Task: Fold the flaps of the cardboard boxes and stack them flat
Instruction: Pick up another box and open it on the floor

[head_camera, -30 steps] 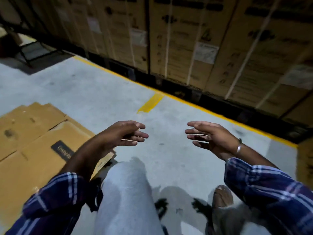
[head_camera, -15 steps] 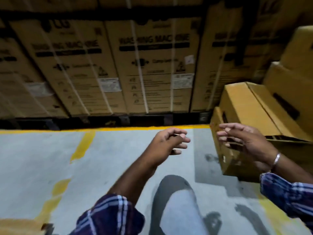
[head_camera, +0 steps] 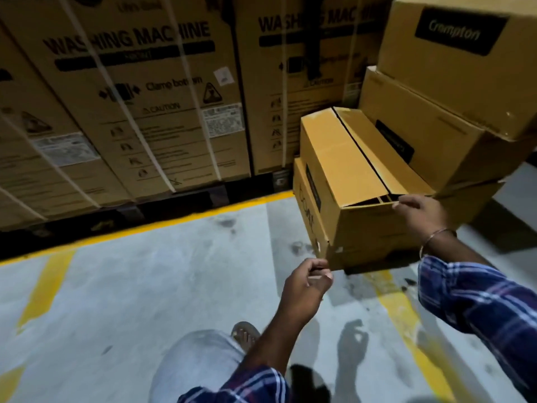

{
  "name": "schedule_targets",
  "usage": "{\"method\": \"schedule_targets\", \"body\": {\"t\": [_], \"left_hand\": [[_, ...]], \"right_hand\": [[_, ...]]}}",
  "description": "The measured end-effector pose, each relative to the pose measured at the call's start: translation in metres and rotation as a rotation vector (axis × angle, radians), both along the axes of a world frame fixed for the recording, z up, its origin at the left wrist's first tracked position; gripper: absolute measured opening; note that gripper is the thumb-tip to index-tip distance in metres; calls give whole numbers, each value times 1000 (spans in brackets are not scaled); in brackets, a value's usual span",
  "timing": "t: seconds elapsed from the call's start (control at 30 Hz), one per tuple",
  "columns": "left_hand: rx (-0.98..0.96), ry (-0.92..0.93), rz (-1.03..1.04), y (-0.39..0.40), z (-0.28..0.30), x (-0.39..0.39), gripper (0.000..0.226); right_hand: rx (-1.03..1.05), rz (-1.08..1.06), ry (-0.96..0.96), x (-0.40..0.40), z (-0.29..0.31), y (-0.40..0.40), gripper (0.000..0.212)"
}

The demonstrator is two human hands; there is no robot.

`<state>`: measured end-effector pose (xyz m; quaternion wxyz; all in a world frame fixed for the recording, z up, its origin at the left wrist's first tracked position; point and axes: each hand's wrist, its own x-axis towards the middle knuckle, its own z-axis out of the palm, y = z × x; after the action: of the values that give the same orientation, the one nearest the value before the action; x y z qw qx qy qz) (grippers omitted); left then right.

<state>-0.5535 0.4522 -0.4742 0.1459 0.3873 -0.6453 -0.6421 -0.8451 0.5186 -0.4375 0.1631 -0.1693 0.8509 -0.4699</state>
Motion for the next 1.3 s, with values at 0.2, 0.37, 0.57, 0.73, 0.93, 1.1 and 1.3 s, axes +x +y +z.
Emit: {"method": "schedule_targets", "body": {"t": [0.2,0.37,0.57,0.73,0.93,1.1,1.3], "left_hand": [[-156,3,-21,-15,-17,-37,44],[-172,6,-66,-19,-47,-67,58],[189,44,0,-29,-75,-105,64],[327,151,80,-48,-77,-133,72],[245,91,-2,-79,-81,-170,109],[380,161,-54,-73,-89,-175,114],[285,178,101,-83,-65,-136,125]], "right_hand": [[77,-202,-33,-69,-23,-4,67],[110,-293,-143,-103,-41,-17,79],[174,-234,-232,-123,-66,-39,110],[217,-210,-229,-132,-76,-35,105],[117,-192,-149,-134,-92,-22,100],[8,-189,-160,-121,-96,-17,73],[-78,-176,-136,-72,-82,-38,86]]}}
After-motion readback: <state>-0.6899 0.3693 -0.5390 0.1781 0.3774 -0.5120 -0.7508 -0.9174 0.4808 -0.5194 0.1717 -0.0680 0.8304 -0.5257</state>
